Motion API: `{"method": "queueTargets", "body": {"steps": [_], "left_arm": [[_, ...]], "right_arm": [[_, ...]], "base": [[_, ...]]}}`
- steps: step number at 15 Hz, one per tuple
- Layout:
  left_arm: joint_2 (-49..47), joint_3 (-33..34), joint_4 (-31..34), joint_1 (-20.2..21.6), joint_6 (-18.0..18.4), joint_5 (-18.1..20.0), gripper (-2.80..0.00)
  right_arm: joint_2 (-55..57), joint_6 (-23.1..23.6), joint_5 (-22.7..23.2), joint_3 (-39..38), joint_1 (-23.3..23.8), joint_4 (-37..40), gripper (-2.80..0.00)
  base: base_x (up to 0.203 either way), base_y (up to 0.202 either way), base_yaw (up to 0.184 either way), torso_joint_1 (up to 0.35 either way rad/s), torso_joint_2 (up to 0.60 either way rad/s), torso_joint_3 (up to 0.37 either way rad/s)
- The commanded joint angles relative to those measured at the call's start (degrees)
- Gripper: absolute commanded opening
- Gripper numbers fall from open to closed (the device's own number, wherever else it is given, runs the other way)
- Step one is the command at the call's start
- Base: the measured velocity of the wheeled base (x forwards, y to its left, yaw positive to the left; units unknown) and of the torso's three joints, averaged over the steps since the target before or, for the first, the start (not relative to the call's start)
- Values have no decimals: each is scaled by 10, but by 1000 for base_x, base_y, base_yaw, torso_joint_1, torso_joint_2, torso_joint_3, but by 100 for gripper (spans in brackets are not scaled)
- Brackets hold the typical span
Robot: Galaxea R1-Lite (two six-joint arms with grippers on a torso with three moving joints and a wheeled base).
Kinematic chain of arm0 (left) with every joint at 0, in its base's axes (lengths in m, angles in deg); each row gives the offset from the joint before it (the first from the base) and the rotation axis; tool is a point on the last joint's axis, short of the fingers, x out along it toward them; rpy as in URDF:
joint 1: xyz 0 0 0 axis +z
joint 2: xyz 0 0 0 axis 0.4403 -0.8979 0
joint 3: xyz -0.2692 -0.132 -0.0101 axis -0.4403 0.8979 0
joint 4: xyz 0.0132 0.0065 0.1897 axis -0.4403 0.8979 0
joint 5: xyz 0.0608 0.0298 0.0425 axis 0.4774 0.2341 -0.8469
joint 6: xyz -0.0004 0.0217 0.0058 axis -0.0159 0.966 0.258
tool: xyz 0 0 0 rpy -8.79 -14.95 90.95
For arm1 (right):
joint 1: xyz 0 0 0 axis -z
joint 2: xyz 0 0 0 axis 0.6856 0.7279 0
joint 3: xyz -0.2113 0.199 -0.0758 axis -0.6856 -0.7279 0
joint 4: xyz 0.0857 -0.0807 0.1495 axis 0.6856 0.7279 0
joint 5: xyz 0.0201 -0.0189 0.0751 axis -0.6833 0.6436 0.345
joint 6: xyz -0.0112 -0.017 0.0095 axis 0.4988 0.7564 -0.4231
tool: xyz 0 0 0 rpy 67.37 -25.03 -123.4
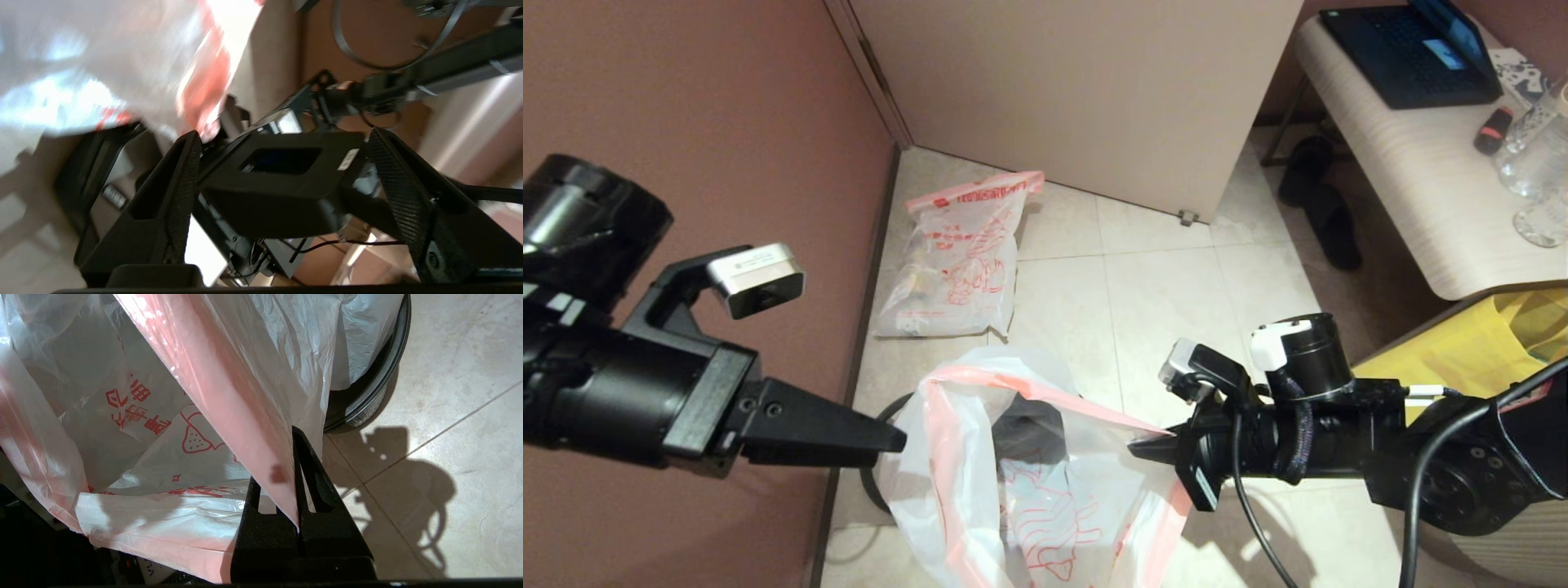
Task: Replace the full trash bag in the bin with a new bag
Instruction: Put the new garbage bag on the trash can
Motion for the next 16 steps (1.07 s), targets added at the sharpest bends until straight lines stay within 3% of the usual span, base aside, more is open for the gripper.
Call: {"method": "queueTargets", "body": {"steps": [1,2,3,5,7,9,16], "left_arm": [[78,52,1,9,-14,-37,0],[91,75,1,14,-23,-56,0],[104,97,0,18,-32,-79,-280],[108,133,-4,21,-44,-138,-280],[74,140,-25,33,-51,-162,-280],[19,146,-77,31,-84,-194,-280],[-202,144,-165,-26,-152,-400,-280]], "right_arm": [[-1,0,2,0,3,-1,-280],[0,0,2,1,5,-2,-280],[0,0,2,1,5,-2,-280],[0,0,3,1,5,-2,-280],[-1,0,3,1,4,-2,-280],[-1,0,3,1,4,-2,-280],[-4,-1,3,2,6,-2,-280]], "base": [[0,0,0,0,0,0],[0,0,0,0,0,0],[0,0,0,0,0,0],[0,0,0,0,0,0],[0,0,0,0,0,0],[0,0,0,0,0,0],[0,0,0,0,0,0]]}}
